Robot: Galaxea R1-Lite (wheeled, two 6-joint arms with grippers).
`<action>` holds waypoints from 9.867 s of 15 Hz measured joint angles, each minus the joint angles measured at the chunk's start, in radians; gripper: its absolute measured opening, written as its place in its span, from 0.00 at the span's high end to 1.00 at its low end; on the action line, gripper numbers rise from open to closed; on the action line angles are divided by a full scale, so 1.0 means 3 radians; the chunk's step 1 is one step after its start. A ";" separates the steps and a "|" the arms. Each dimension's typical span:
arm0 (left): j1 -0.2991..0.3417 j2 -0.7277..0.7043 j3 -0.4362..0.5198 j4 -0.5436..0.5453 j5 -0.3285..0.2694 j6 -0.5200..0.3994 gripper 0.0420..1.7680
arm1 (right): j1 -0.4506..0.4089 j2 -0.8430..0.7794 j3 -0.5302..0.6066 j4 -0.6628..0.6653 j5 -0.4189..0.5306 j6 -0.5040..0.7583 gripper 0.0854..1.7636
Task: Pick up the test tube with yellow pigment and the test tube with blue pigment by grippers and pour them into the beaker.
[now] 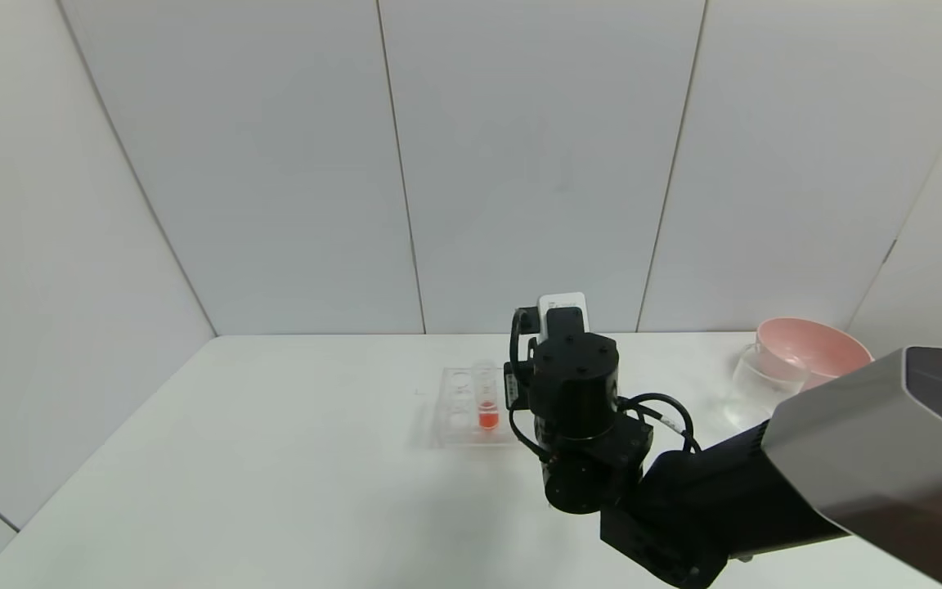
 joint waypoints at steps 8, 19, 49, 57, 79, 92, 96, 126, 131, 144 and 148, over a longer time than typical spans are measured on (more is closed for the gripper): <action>-0.0003 0.0000 0.0000 0.0000 0.0000 0.0000 0.00 | 0.0061 -0.0146 0.0010 -0.0009 0.0006 -0.0038 0.74; -0.0001 0.0000 0.0000 0.0000 -0.0001 0.0000 0.00 | -0.0333 -0.0937 0.0982 0.0011 0.1394 -0.0145 0.74; -0.0003 0.0000 0.0000 0.0001 0.0000 0.0000 0.00 | -0.3964 -0.1413 -0.0850 0.4423 0.4719 -0.3205 0.74; -0.0001 0.0000 0.0000 0.0000 0.0000 0.0000 0.00 | -0.3677 -0.0971 -0.1812 0.5507 0.4031 -0.3567 0.74; 0.0000 0.0000 0.0000 0.0000 0.0000 0.0001 0.00 | -0.3030 -0.0484 -0.2795 0.6645 0.2592 -0.3619 0.74; -0.0001 0.0000 0.0000 0.0000 0.0000 0.0000 0.00 | -0.2778 -0.0323 -0.2789 0.6716 0.1774 -0.3633 0.74; 0.0000 0.0000 0.0000 0.0000 0.0000 0.0000 0.00 | -0.2699 -0.0315 -0.2789 0.6745 0.1538 -0.3675 0.74; -0.0001 0.0000 0.0000 0.0000 0.0000 0.0000 0.00 | -0.2380 -0.0228 -0.2804 0.6496 0.1380 -0.3748 0.74; 0.0000 0.0000 0.0000 0.0000 0.0000 0.0000 0.00 | -0.2651 -0.0343 -0.2803 0.5660 0.2664 -0.2976 0.74; 0.0000 0.0000 0.0000 0.0001 0.0000 0.0000 0.00 | -0.2913 -0.1201 -0.1245 0.3214 0.3728 -0.0383 0.74; 0.0000 0.0000 0.0000 0.0000 0.0000 0.0000 0.00 | -0.3046 -0.1514 -0.0205 0.2151 0.3377 -0.0301 0.74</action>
